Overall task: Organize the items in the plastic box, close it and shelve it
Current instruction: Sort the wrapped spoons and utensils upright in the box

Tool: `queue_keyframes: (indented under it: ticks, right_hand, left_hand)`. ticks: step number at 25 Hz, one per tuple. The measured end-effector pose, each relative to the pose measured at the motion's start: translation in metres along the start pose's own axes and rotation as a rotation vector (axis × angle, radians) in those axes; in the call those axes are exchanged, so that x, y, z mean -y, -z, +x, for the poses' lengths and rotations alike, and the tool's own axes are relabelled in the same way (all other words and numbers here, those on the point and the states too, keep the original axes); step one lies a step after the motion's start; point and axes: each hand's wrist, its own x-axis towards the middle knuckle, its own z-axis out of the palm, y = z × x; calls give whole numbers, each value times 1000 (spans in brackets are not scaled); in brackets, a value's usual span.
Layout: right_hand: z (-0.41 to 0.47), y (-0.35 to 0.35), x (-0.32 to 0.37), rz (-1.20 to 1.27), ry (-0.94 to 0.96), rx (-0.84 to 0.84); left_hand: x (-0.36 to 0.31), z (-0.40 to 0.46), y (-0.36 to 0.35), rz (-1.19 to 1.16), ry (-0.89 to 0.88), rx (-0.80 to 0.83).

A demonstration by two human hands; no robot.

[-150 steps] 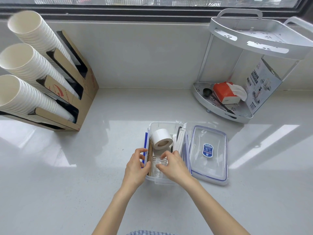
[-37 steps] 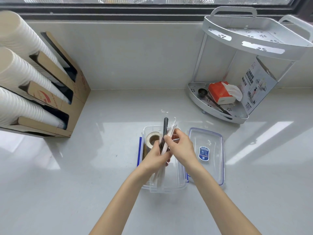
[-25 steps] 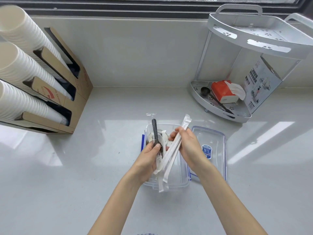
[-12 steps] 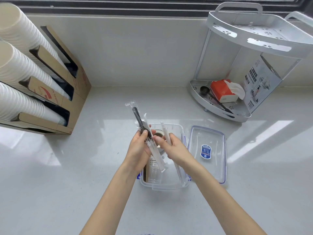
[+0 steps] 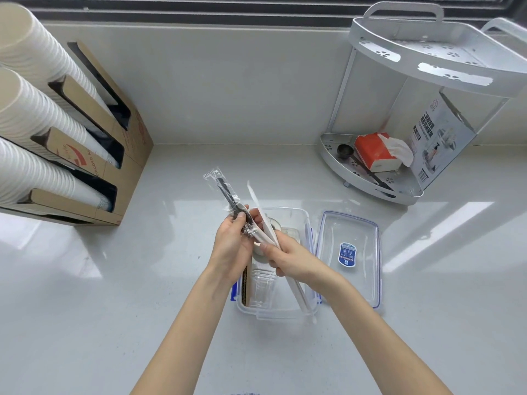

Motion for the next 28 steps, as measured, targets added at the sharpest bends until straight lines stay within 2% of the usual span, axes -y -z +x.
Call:
queue_keyframes:
  ticks: [5, 11, 14, 17, 20, 23, 28]
  right_hand:
    - [-6, 5, 10, 132, -15, 85]
    - [-10, 8, 16, 232, 2, 121]
    - [-13, 11, 12, 240, 10, 139]
    - [-15, 11, 11, 253, 7, 94]
    - [-15, 12, 11, 288, 25, -34]
    - [-12, 14, 12, 294, 41, -142]
    - [-11, 4, 13, -20, 75, -166]
  left_hand:
    - [-12, 6, 0, -79, -65, -52]
    - [-22, 13, -3, 0, -179, -58]
    - [-23, 13, 1, 19, -179, -58]
    - [-19, 10, 4, -8, -130, -57]
    - [-15, 10, 7, -49, -106, -126]
    - [-7, 4, 6, 44, -43, -157]
    - [9, -6, -6, 387, 16, 27]
